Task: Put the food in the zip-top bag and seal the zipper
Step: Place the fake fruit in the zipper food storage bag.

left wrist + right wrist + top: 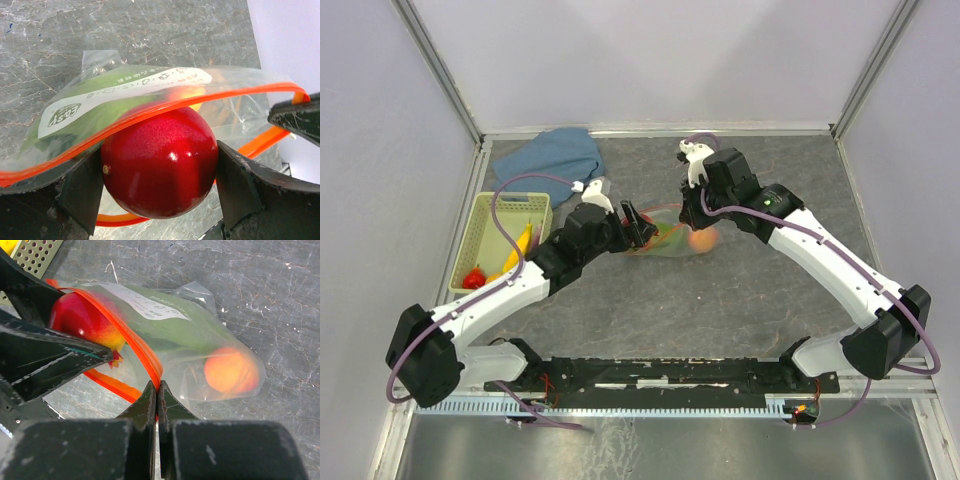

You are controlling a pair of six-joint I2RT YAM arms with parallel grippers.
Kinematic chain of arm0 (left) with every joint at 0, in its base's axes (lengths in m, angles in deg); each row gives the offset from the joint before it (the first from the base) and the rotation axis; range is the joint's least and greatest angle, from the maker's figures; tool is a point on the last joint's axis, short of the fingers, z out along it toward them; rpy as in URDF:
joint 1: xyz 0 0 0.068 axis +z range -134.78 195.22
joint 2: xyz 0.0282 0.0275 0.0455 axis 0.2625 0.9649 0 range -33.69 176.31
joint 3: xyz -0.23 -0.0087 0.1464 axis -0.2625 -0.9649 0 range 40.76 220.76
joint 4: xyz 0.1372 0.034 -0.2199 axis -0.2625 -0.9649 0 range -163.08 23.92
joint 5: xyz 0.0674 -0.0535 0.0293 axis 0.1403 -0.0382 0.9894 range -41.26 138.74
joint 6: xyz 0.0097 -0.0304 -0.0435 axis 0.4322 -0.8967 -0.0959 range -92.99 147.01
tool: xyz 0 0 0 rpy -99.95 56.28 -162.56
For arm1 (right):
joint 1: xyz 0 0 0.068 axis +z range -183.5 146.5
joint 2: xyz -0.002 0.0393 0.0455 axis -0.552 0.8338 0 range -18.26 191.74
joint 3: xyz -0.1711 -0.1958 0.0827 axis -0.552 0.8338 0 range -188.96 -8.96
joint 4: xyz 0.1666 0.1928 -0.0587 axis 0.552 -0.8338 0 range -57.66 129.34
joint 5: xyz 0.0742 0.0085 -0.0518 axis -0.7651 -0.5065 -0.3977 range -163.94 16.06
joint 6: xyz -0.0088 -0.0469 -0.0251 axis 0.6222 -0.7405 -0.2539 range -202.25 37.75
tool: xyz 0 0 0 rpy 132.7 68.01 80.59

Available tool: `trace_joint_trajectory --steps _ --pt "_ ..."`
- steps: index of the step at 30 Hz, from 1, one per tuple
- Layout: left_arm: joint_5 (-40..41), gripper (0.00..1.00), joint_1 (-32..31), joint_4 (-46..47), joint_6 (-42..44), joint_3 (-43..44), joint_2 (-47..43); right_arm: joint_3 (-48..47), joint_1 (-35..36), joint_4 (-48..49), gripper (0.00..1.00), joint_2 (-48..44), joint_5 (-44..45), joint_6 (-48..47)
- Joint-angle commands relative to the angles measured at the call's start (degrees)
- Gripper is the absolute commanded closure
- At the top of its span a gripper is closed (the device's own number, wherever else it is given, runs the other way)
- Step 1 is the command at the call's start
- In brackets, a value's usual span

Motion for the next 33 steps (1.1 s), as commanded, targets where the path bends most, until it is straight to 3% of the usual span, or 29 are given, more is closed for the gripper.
trace_joint_trajectory --steps 1,19,23,33 --pt "-0.7 0.57 0.4 1.9 -3.8 1.3 2.0 -0.8 -0.1 1.6 0.98 -2.0 -2.1 -0.4" --pt "-2.7 0.22 -2.9 5.1 -5.2 5.5 9.1 -0.2 0.0 4.1 0.98 -1.5 -5.7 1.3" --pt "-1.1 0.09 -2.9 3.2 -4.3 5.6 7.6 0.3 0.0 4.3 0.98 -1.6 -5.2 1.3" --pt "0.0 0.03 -2.9 -2.8 -1.5 8.0 5.5 0.8 -0.1 4.7 0.98 -2.1 -4.6 1.2"
